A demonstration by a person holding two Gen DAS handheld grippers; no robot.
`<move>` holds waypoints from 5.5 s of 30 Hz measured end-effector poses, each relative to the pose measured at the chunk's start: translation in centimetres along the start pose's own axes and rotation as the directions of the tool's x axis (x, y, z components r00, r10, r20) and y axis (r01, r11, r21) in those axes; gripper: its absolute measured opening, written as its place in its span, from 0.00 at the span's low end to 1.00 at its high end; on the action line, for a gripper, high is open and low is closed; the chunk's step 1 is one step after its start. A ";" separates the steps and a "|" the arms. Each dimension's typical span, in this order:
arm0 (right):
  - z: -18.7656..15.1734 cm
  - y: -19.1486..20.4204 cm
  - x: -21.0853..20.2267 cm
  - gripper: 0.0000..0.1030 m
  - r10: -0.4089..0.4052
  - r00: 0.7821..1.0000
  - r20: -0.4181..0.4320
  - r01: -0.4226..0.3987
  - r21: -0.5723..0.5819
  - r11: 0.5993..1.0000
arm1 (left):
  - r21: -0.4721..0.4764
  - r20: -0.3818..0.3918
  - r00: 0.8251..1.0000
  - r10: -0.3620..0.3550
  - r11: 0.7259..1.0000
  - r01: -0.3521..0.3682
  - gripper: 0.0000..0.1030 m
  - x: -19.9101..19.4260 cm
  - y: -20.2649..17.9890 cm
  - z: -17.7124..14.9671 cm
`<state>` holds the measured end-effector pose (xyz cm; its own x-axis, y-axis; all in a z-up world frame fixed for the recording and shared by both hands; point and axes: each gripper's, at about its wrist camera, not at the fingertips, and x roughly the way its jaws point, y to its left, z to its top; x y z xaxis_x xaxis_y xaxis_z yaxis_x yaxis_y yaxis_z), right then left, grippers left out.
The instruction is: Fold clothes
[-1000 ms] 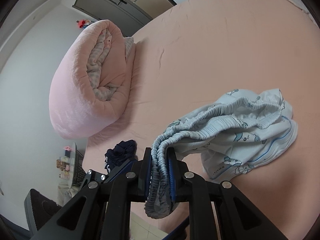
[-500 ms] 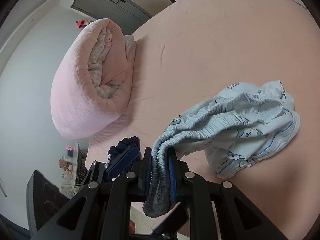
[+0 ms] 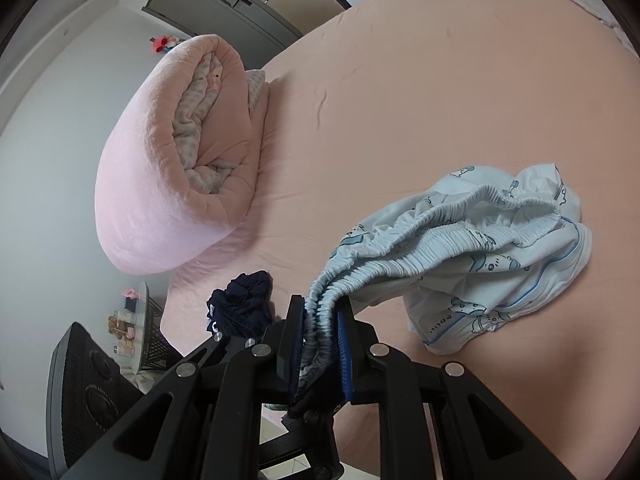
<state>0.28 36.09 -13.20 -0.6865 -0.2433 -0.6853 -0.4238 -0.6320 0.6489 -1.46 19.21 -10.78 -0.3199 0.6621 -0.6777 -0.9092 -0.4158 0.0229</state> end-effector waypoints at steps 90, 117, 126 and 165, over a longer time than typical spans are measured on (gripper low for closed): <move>-2.4 -6.4 7.8 0.50 -0.476 0.799 0.367 0.444 -0.895 0.054 | -0.132 -0.089 0.994 -0.065 0.990 0.053 0.17 -0.5 2.0 -0.3; -1.2 -2.5 3.2 0.09 -0.436 0.801 0.411 0.571 -0.744 0.347 | -0.159 -0.032 0.999 0.025 0.987 -0.030 0.16 -0.7 3.6 -0.3; -0.9 -0.3 2.6 0.09 -0.409 0.811 0.419 0.567 -0.736 0.370 | -0.195 -0.059 0.994 -0.095 0.977 0.082 0.22 -0.6 4.6 -1.3; 0.1 8.1 -3.4 0.09 -0.324 0.814 0.482 0.580 -0.655 0.484 | -0.354 -0.091 0.976 -0.198 0.922 0.154 0.73 2.8 -2.5 -5.8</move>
<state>-0.93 31.88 -5.58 -0.7064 0.3610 -0.6088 -0.2160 -0.9291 -0.3003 1.42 18.49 -16.96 -0.1082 0.6720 -0.7326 -0.7933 -0.5025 -0.3438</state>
